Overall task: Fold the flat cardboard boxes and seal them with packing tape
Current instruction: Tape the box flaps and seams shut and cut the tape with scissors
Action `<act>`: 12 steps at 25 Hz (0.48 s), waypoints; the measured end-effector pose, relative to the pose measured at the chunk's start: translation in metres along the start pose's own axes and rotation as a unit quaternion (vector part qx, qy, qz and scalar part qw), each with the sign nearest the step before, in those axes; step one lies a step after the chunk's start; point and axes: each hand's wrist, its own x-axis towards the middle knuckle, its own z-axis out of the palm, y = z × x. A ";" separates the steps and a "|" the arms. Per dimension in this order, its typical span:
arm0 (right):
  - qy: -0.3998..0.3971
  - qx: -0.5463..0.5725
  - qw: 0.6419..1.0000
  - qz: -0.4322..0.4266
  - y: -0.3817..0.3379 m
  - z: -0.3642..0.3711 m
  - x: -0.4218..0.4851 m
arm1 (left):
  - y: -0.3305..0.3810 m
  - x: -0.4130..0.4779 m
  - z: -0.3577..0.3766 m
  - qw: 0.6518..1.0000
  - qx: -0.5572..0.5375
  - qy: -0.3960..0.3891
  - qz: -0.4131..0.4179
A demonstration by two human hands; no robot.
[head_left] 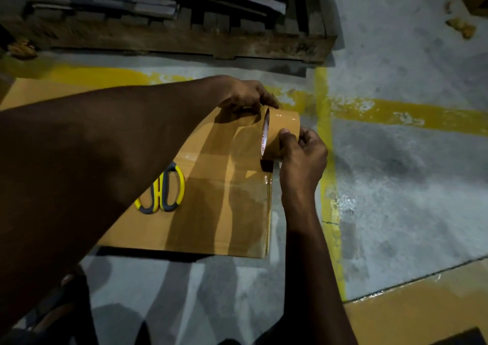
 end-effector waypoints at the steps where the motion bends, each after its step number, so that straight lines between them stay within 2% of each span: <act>1: -0.001 -0.002 1.000 0.000 0.000 0.000 0.000 | 0.000 -0.001 -0.001 1.000 0.012 -0.004 -0.010; 5: -0.007 -0.015 1.000 -0.013 0.000 -0.001 0.000 | -0.007 -0.002 -0.001 0.996 0.072 -0.008 -0.056; 8: -0.029 -0.024 0.999 -0.035 0.002 -0.003 -0.004 | -0.014 0.004 0.003 0.997 0.064 0.014 -0.039; 12: -0.097 -0.053 0.993 -0.037 0.003 -0.015 -0.011 | -0.012 -0.005 0.011 0.992 0.094 0.074 -0.024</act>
